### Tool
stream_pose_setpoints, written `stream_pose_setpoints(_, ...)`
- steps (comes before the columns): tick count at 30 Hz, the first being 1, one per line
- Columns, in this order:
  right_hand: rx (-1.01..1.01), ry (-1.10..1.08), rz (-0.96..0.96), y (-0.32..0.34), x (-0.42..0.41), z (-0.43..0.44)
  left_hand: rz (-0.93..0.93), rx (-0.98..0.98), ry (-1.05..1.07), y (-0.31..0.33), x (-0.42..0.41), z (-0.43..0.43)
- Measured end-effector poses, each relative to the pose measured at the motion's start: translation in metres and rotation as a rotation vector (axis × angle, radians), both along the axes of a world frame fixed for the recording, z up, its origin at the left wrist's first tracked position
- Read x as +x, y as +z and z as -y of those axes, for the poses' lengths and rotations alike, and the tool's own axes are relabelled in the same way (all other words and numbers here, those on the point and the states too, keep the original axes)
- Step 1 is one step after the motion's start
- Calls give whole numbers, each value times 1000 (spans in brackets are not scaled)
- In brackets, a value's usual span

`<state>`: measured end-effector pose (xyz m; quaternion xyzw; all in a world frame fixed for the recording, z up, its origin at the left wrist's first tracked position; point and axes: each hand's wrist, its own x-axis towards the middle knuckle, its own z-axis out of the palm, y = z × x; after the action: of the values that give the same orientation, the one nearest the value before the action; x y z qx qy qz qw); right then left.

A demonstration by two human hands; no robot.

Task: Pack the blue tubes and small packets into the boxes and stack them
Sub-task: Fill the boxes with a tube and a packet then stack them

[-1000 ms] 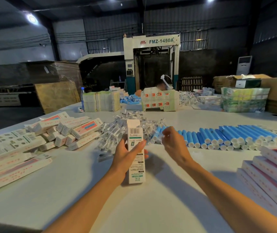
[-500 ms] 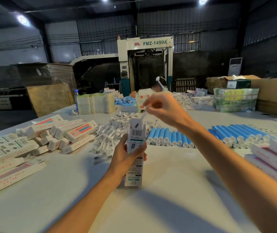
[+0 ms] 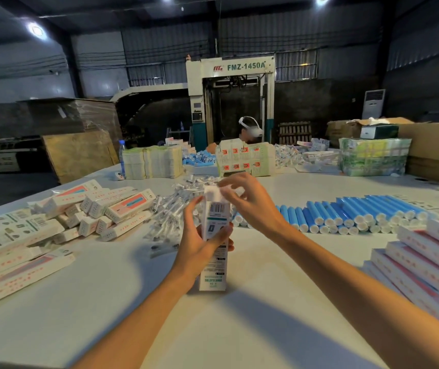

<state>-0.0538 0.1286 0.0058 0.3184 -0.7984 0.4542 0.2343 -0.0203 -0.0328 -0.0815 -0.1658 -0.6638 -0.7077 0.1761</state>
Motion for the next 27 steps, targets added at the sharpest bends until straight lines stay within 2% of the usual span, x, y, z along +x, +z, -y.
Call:
stream_pose_setpoints(3, -171, 17, 124, -22, 8, -15, -47, -30, 10, -1, 1, 0)
stream_pose_setpoints(7, -128, 136, 181, -59, 23, -25, -63, -35, -4, -1, 2, -6)
stream_pose_setpoints(13, -341, 268, 384, -68, 31, -24, -36, -47, -45, 3, 1, -23)
stream_pose_setpoints(20, -482, 207, 397, -65, 22, -41, -33, -211, -29, 16, -15, -57)
stream_pose_setpoints(27, -398, 106, 357, -69, 9, -57, -31, -148, -8, 5, -26, -78)
